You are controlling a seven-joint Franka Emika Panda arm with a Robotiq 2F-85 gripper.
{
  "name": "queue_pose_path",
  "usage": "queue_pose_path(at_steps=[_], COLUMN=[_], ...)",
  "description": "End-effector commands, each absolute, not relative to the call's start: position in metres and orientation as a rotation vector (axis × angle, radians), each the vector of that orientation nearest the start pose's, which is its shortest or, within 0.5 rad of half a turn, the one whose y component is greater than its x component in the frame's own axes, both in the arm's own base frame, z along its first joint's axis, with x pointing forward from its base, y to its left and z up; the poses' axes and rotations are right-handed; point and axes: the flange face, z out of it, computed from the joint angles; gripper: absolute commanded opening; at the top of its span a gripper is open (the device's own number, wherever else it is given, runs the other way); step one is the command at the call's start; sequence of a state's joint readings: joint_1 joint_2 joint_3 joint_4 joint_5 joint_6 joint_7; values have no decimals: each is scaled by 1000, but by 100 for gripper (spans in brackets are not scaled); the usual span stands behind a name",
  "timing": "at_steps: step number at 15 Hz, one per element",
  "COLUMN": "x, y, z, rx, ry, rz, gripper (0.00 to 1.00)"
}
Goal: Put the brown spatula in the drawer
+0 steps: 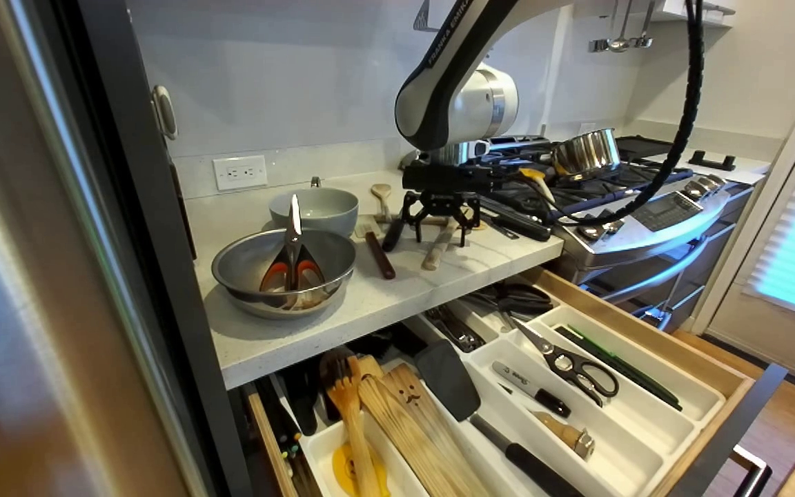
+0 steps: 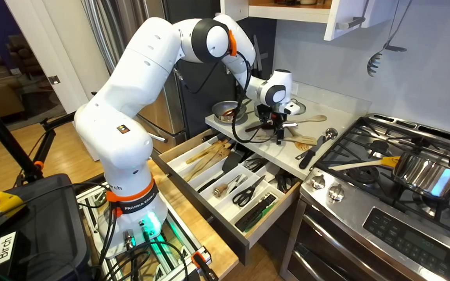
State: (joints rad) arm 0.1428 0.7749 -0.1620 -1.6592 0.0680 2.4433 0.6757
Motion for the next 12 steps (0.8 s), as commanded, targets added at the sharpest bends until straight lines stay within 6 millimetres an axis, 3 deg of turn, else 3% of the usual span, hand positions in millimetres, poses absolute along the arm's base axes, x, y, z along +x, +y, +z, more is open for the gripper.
queue_pose_path(at_steps=[1, 2, 4, 9, 12], x=[684, 684, 681, 675, 661], y=[5, 6, 4, 4, 8], z=[157, 157, 155, 173, 180], rx=[-2996, -2989, -3000, -2968, -2966], ry=[1096, 1103, 1124, 1190, 1209], rz=[-178, -190, -184, -240, -270], gripper=[92, 70, 68, 30, 6])
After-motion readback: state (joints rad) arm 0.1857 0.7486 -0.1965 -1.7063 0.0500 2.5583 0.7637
